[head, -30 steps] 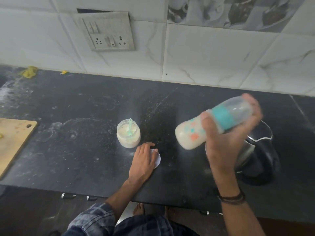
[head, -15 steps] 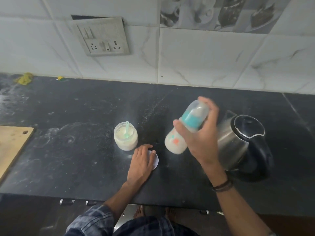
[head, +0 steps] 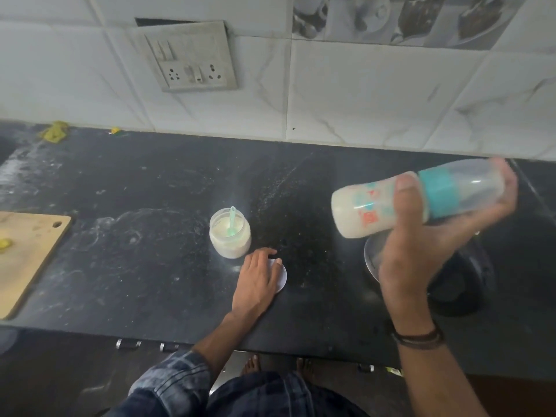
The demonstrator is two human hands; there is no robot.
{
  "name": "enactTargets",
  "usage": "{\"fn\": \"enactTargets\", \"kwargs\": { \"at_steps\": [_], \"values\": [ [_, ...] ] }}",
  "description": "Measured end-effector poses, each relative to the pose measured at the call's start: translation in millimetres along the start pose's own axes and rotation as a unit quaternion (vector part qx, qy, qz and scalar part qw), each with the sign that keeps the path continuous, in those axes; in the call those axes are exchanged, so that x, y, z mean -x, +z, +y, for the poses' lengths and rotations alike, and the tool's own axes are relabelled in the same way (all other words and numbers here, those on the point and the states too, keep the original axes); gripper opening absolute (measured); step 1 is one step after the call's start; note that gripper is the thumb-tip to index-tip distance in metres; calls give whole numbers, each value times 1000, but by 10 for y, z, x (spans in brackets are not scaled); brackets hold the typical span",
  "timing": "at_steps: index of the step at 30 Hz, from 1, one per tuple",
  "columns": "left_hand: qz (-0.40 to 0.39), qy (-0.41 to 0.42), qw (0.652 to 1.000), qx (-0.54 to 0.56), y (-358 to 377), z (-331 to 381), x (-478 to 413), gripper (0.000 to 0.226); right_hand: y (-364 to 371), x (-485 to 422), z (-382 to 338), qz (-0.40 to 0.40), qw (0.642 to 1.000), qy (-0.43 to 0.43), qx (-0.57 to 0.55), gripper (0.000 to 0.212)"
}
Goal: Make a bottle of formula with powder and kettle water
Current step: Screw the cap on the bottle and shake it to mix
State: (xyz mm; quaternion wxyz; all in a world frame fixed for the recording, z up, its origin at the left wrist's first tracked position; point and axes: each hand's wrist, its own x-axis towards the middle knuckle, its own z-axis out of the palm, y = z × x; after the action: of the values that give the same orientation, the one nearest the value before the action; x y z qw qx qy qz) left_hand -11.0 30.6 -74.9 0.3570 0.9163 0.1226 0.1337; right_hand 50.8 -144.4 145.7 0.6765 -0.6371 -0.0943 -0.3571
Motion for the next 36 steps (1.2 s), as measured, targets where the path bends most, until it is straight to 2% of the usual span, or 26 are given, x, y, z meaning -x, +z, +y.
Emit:
{"fn": "enactTargets", "kwargs": {
  "at_steps": [1,2,4,5,10,11,13,14,15,18,20,21,23,24,29,30,33,34,36],
  "values": [
    [3,5,1000,-2,1,0,0,24,34,14,3,22,1000,-1,19,71],
    [5,10,1000,-1,-5,3,4,23,68,36,39,-13,998,-5,59,73],
    [13,32,999,-10,-15,9,8,19,69,121,181,-167,982,35,87,73],
    [14,43,999,-16,-12,7,14,17,34,130,234,-191,977,48,76,74],
    [3,-2,1000,2,4,-12,0,29,16,31,69,-10,1000,0,24,73],
    [3,0,1000,2,6,-18,2,29,41,46,92,-15,998,0,60,75],
    [3,12,1000,-5,-5,-7,3,26,46,86,245,-141,984,29,101,75],
    [3,21,1000,-8,-12,2,4,25,27,91,280,-176,980,48,84,75],
    [4,25,1000,-9,-15,12,8,25,-3,58,276,-165,982,36,82,75],
    [2,9,1000,-6,-22,27,2,27,-47,-46,99,-49,996,-45,53,76],
    [0,15,1000,-10,-3,2,5,24,-8,-17,106,6,997,-48,66,79],
    [-2,12,1000,-8,0,-9,9,25,26,3,139,-24,995,-29,89,78],
    [-4,6,1000,-3,-7,-10,5,28,33,71,275,-170,979,27,108,76],
    [-4,5,1000,-1,-12,-1,5,28,-12,83,334,-200,975,33,90,77],
    [-1,8,1000,-16,-12,23,5,22,-22,-22,90,-38,994,-65,74,78],
    [-3,10,1000,-15,-7,14,10,23,-9,8,133,-34,993,-51,96,80],
    [-8,1,1000,-6,-7,-6,2,29,-4,74,358,-207,970,24,125,78],
    [-10,0,1000,-5,-7,-5,3,28,-21,68,363,-211,970,19,121,78],
    [-6,-4,1000,-9,1,5,0,25,-42,11,274,-138,986,-15,91,79]
  ]
}}
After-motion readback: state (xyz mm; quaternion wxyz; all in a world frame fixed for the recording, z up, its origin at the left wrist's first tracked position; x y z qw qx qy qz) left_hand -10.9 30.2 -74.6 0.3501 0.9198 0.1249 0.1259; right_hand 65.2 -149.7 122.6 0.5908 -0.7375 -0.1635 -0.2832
